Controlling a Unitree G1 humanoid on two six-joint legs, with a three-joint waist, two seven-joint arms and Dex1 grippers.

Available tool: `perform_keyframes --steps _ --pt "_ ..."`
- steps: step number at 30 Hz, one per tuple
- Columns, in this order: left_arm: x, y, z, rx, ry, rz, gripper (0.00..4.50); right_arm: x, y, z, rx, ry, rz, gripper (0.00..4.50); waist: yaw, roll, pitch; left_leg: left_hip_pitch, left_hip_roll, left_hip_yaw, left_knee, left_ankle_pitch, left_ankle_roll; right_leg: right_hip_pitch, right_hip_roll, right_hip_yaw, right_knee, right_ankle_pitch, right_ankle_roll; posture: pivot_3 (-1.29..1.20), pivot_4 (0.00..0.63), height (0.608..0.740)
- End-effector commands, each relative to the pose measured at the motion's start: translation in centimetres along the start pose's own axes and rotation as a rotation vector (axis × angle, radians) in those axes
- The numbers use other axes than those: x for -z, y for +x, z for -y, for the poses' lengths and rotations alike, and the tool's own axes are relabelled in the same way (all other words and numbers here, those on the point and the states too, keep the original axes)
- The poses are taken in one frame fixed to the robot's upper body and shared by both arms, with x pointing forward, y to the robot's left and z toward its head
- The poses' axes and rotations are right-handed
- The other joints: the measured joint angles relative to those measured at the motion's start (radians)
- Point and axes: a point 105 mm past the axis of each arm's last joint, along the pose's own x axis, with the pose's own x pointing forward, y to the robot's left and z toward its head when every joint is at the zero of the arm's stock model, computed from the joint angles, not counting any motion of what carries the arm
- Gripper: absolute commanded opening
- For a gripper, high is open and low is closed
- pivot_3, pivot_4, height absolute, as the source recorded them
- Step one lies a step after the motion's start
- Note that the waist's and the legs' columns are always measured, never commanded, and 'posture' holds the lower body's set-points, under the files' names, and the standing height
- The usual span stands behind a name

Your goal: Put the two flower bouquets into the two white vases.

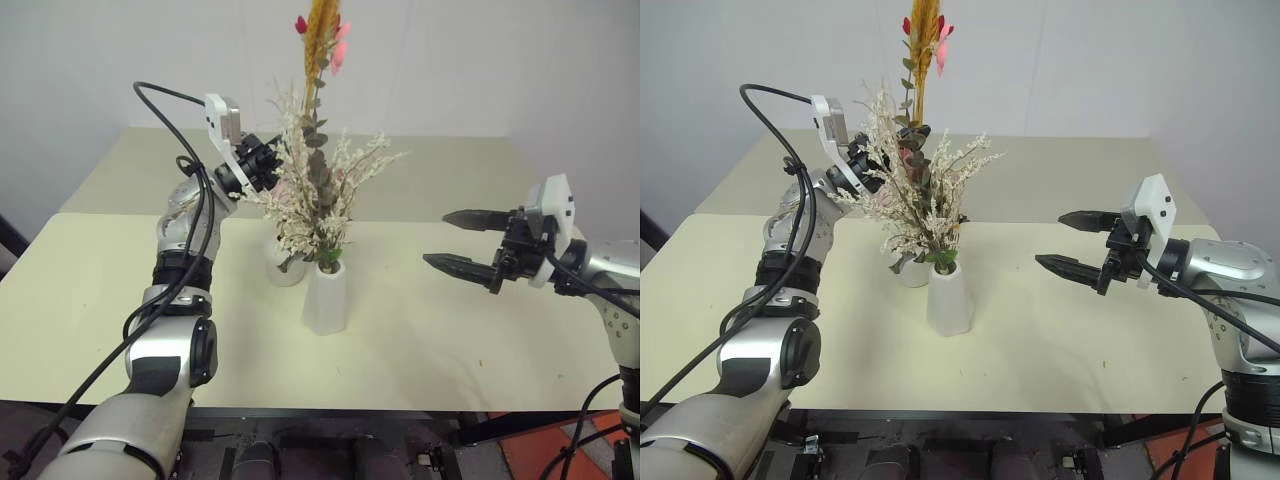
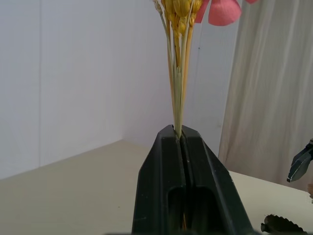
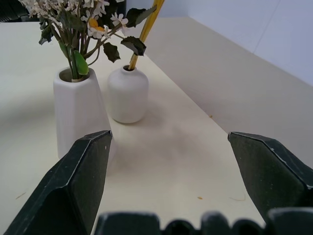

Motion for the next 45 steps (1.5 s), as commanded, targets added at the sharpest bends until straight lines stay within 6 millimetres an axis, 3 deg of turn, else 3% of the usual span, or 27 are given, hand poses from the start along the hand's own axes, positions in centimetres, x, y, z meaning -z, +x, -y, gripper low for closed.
perform_keyframes --steps 1,21,45 --pt "-0.9 -0.2 0.3 0.018 0.028 0.012 0.04 -1.6 -0.3 0.2 0.007 -0.046 0.029 4.50 -0.001 0.000 0.000 0.000 0.000 0.000 0.000 0.000 0.000 0.000 0.000 0.000 0.000 0.000 0.000 0.00 0.150 0.740" --pt "0.1 -1.5 0.4 -0.028 0.015 -0.005 0.04 -1.5 -0.2 0.2 0.004 -0.047 0.030 4.50 -0.001 0.000 0.000 0.003 0.000 0.000 0.000 0.000 0.000 0.003 0.000 0.000 0.000 0.000 0.000 0.00 0.150 0.740" --pt "-3.2 -1.2 1.6 0.005 0.091 0.086 0.04 -1.5 0.6 0.3 -0.023 -0.046 0.044 4.50 0.001 0.000 0.000 0.003 0.000 0.000 0.000 0.000 0.000 0.003 0.000 0.000 -0.001 0.000 0.000 0.00 0.150 0.740"
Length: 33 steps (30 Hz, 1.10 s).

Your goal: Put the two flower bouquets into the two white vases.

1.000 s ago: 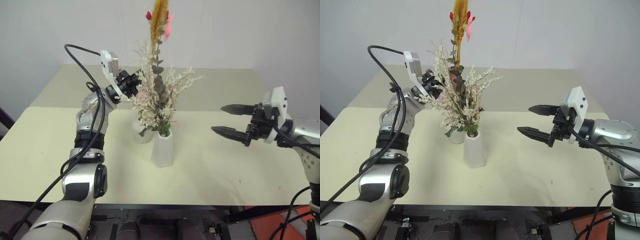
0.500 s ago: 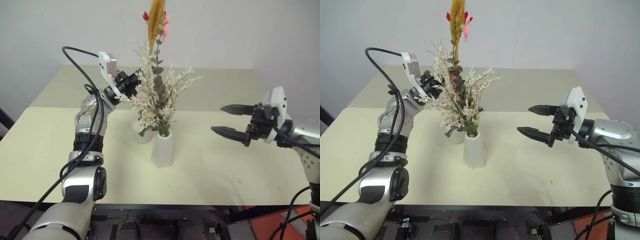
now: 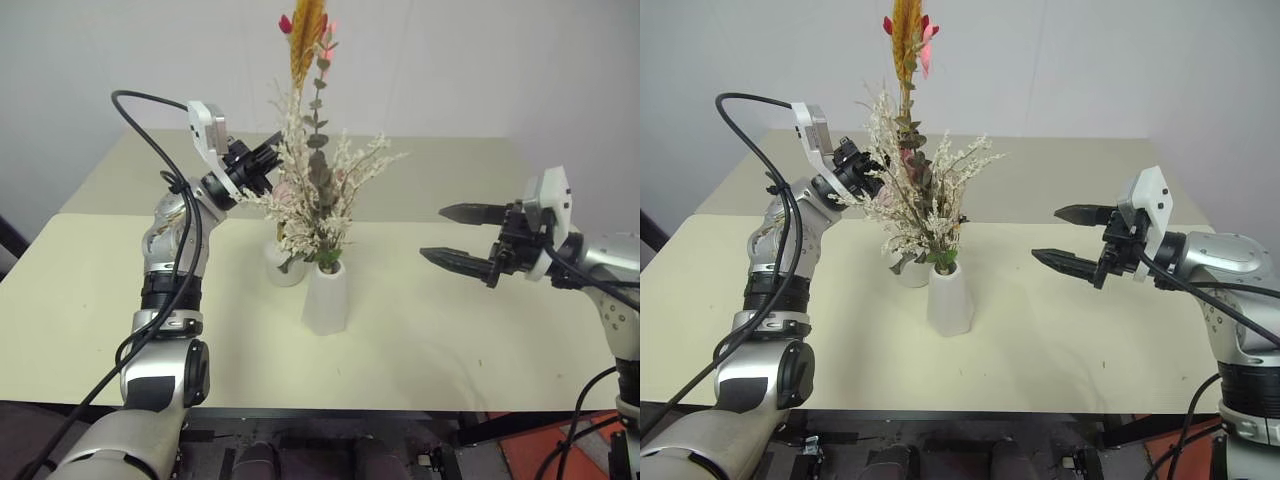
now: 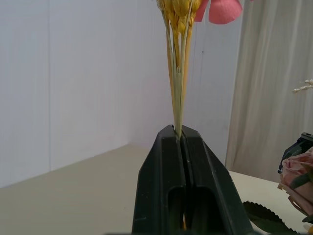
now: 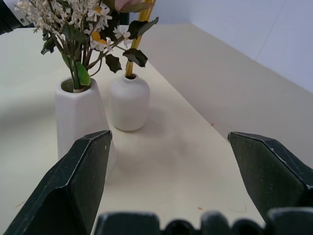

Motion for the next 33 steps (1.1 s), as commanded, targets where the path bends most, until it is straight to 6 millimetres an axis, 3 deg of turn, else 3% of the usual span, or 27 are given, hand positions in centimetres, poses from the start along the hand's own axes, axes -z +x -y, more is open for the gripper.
perform_keyframes --steps 1,15,33 --pt "-2.4 0.6 0.6 0.032 0.048 0.059 0.04 -1.0 0.0 0.1 -0.005 -0.044 0.028 4.50 0.000 0.000 0.000 0.000 0.000 0.000 0.000 0.000 0.000 0.000 0.000 0.000 0.000 0.000 0.000 0.00 0.150 0.740" --pt "-0.4 0.2 0.0 -0.006 0.020 0.007 0.04 -0.8 0.0 0.1 0.007 -0.045 0.023 4.50 0.000 0.000 0.000 0.000 0.000 0.000 0.000 0.000 0.000 0.000 0.000 0.000 0.000 0.000 0.000 0.00 0.150 0.740" --pt "-1.6 1.8 0.1 0.050 0.018 0.029 0.04 -0.8 0.2 0.0 0.015 -0.042 0.032 4.50 0.000 0.000 0.000 0.000 0.000 0.000 0.000 0.000 0.000 0.000 0.000 0.000 -0.001 0.000 0.000 0.00 0.150 0.740"
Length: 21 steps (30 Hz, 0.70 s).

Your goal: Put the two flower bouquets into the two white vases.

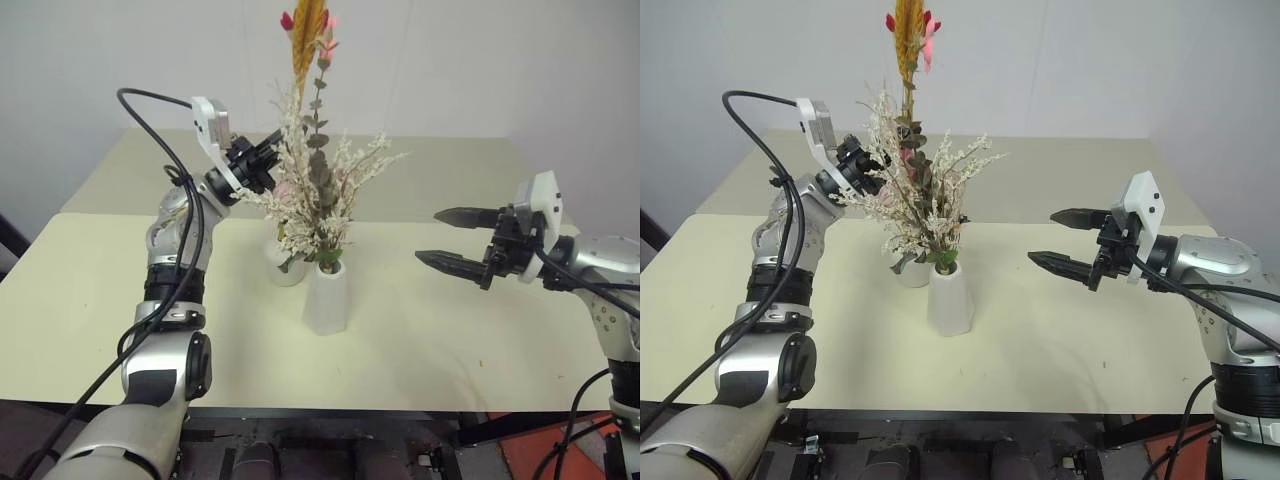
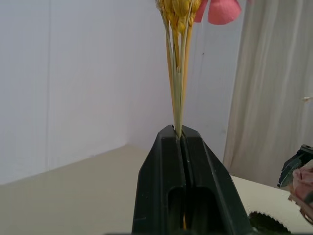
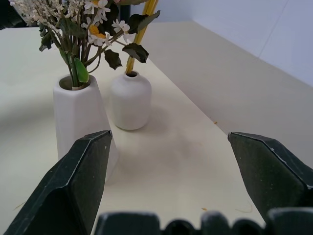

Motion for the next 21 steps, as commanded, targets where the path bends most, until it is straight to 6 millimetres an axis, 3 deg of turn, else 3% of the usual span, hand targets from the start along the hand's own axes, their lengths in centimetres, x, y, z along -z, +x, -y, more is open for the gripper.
perform_keyframes --steps 1,21 --pt "-1.3 0.8 0.4 0.036 0.040 0.023 0.04 -1.3 -0.2 0.0 0.010 -0.049 0.035 4.50 -0.001 0.000 0.000 0.000 0.000 0.000 0.000 0.000 0.000 0.000 0.000 0.000 0.000 0.000 0.000 0.00 0.150 0.740" --pt "1.0 0.8 -0.2 -0.007 0.051 -0.013 0.04 -1.4 -0.5 -0.2 0.019 -0.048 0.034 4.50 0.000 0.000 0.000 -0.001 0.000 0.000 0.000 0.000 0.000 0.000 0.000 0.000 -0.001 0.000 0.000 0.00 0.150 0.740"
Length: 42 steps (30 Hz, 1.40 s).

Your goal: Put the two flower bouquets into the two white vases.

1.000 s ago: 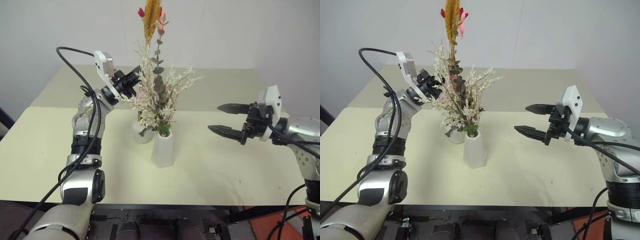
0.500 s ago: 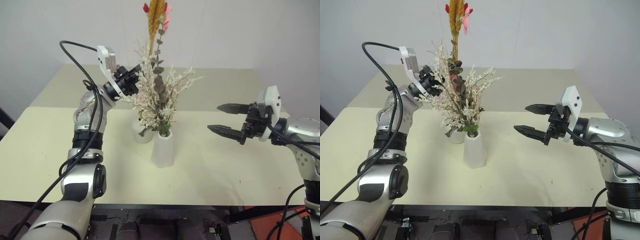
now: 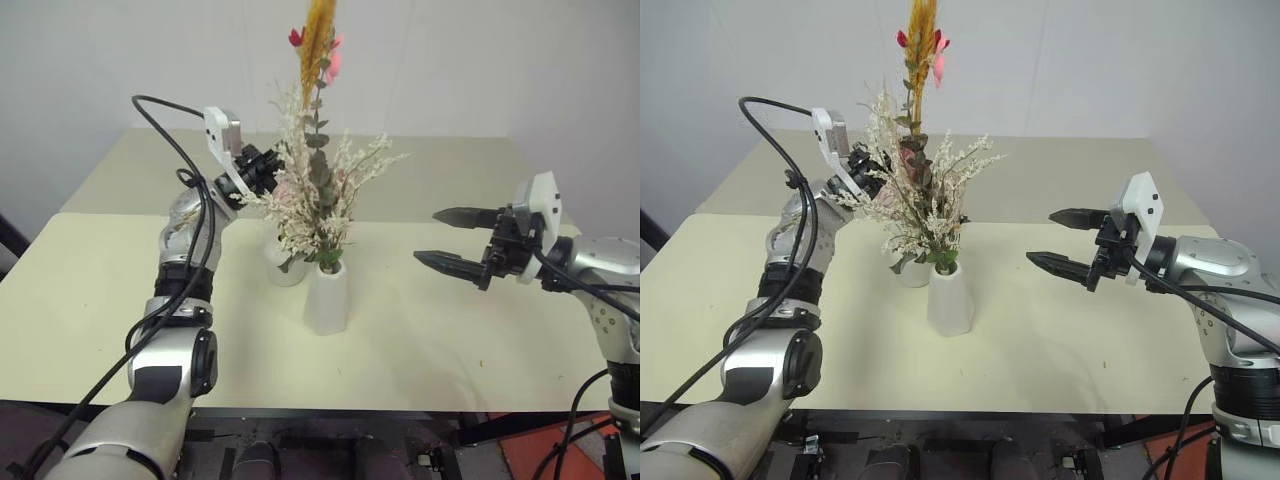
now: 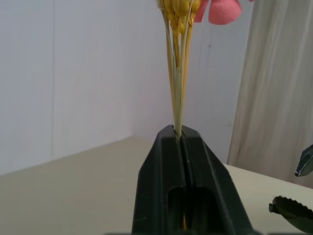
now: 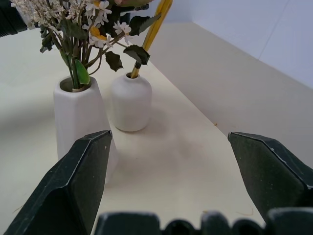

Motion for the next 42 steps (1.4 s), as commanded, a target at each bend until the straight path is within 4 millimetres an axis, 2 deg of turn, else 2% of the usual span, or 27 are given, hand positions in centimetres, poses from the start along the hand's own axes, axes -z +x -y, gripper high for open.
perform_keyframes --steps 1,16,34,38,42 --pt "-1.3 0.6 0.4 0.026 0.054 0.026 0.04 -1.3 -0.6 0.1 0.018 -0.042 0.027 4.50 0.000 0.000 0.000 0.000 0.000 0.000 0.000 0.000 0.000 0.000 0.000 0.000 0.000 0.000 0.000 0.00 0.150 0.740" --pt "-0.3 -1.6 0.0 -0.023 0.051 -0.006 0.04 -1.2 -0.5 0.1 0.010 -0.036 0.023 4.50 0.000 0.000 0.000 -0.001 0.000 0.000 0.000 0.000 0.000 0.000 0.000 0.000 -0.002 0.001 0.001 0.00 0.150 0.740" --pt "1.1 -1.7 0.3 -0.038 0.047 -0.035 0.04 -1.3 -0.5 0.3 0.021 -0.038 0.018 4.50 0.001 0.000 0.000 -0.002 0.000 0.000 0.000 0.000 0.000 0.000 0.000 0.000 -0.006 0.002 0.002 0.00 0.150 0.740" --pt "1.7 -2.2 0.6 -0.024 0.042 -0.068 0.04 -1.3 -0.5 0.3 0.023 -0.037 0.016 4.50 -0.001 0.000 0.000 -0.002 0.000 0.000 0.000 0.000 0.000 0.000 0.000 0.000 -0.006 0.002 0.002 0.00 0.150 0.740" --pt "2.5 -3.7 0.6 -0.028 0.041 -0.144 0.90 -1.3 -0.5 0.3 0.026 -0.038 0.013 4.50 -0.003 0.000 0.000 -0.002 0.000 0.000 0.000 0.000 0.000 0.000 0.000 0.000 -0.005 0.003 0.001 0.00 0.150 0.740"
